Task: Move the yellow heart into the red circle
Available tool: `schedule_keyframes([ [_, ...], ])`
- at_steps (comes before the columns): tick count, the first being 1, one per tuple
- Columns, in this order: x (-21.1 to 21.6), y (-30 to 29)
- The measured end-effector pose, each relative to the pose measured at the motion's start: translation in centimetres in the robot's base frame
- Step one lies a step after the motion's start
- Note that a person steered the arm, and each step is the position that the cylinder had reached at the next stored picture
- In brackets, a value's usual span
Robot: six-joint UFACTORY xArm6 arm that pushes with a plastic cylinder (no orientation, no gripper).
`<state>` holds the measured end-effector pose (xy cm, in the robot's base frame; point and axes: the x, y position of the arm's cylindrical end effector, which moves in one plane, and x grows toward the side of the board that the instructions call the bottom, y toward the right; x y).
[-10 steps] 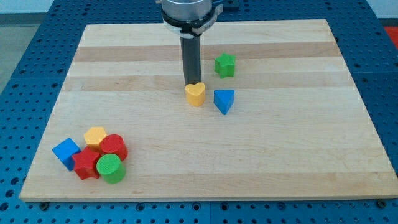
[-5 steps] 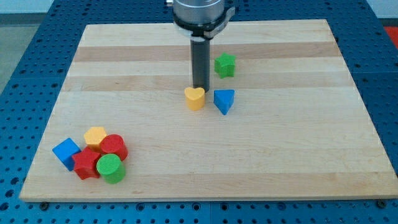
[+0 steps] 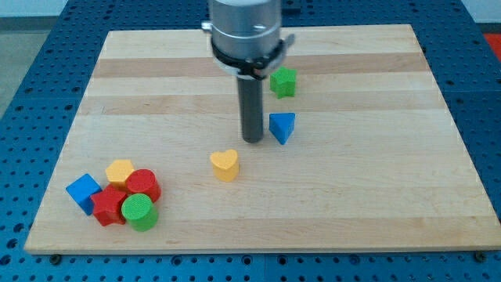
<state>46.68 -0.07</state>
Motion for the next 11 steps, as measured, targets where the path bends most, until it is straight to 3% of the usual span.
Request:
schedule_keyframes([
  [2,2.5,-0.4],
  [6,2.7,-11.7],
  [7,2.5,-10.0],
  [8,2.9,-4.5],
  [9,5.9,-2.8],
  [10,10.2,-4.0],
  [11,10.4,-4.0],
])
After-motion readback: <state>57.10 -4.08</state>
